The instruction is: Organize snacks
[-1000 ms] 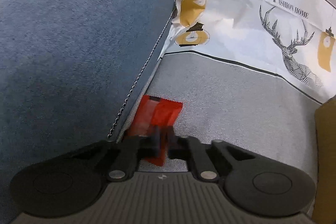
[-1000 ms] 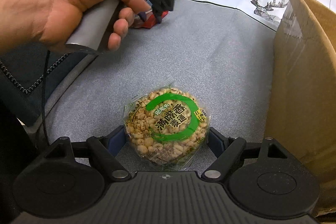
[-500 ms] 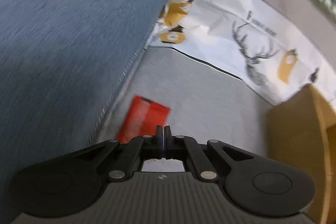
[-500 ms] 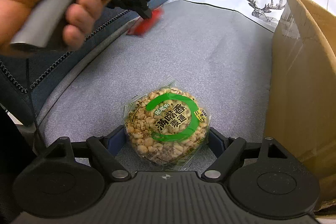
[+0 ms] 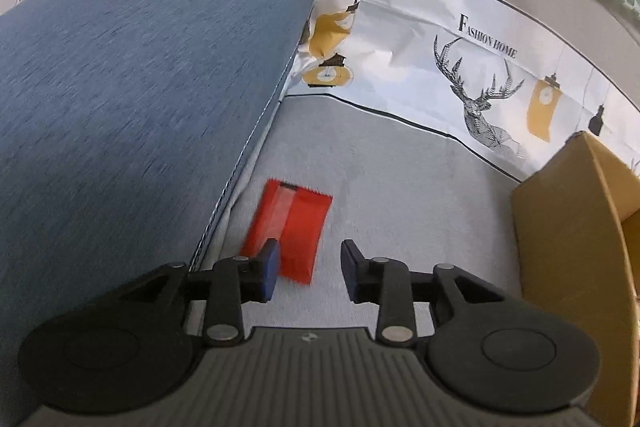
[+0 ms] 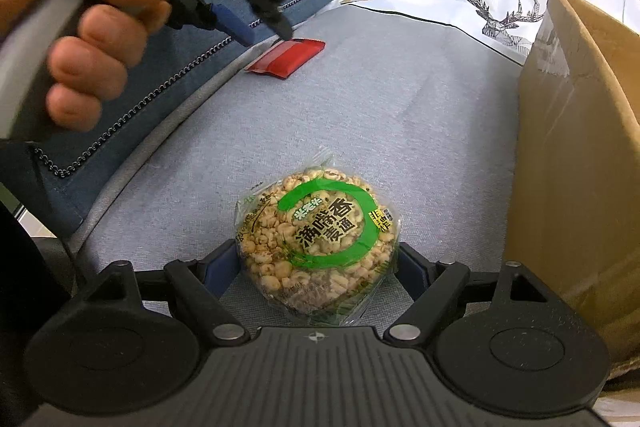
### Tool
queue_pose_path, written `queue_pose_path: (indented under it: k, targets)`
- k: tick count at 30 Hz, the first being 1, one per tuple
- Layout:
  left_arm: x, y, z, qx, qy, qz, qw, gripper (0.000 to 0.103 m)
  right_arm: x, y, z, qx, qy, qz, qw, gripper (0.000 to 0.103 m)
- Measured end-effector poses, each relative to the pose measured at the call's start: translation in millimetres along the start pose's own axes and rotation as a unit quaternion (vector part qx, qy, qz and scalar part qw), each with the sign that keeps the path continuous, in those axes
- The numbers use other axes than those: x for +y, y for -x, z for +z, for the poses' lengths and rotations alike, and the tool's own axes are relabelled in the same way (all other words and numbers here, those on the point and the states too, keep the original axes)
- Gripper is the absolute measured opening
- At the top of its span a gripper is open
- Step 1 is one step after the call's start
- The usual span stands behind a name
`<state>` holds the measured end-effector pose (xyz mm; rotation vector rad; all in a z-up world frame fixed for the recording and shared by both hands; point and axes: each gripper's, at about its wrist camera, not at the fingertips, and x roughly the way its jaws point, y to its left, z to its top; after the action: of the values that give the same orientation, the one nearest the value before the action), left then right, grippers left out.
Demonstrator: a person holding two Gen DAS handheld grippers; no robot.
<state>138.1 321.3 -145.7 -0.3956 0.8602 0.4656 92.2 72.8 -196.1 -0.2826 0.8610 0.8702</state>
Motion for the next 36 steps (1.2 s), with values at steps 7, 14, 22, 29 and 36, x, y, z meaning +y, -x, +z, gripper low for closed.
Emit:
queue_pose_path:
  k: [7,14,22,29,36]
  targets:
    - [-13,-32,10,0.013,-0.024,0.029,0.9992,0.065,-2,-4,4,-0.002,-0.010,0.006,1.000,0.088]
    - [-17,-61,17,0.037,-0.030,0.051,0.9976,0.073,-2,-13,6,0.012,-0.009,0.006,1.000,0.090]
    - [-17,-64,15,0.034,-0.033,0.056,0.9973,0.051,1,-15,7,0.017,-0.007,0.006,1.000,0.091]
    - [-20,-50,8,0.036,-0.048,0.039,0.9974,0.000,1,-15,5,0.013,0.005,0.002,1.000,0.089]
    - [-17,-31,2,0.022,-0.041,0.038,0.9982,0.007,3,-11,2,0.009,0.008,-0.003,1.000,0.086]
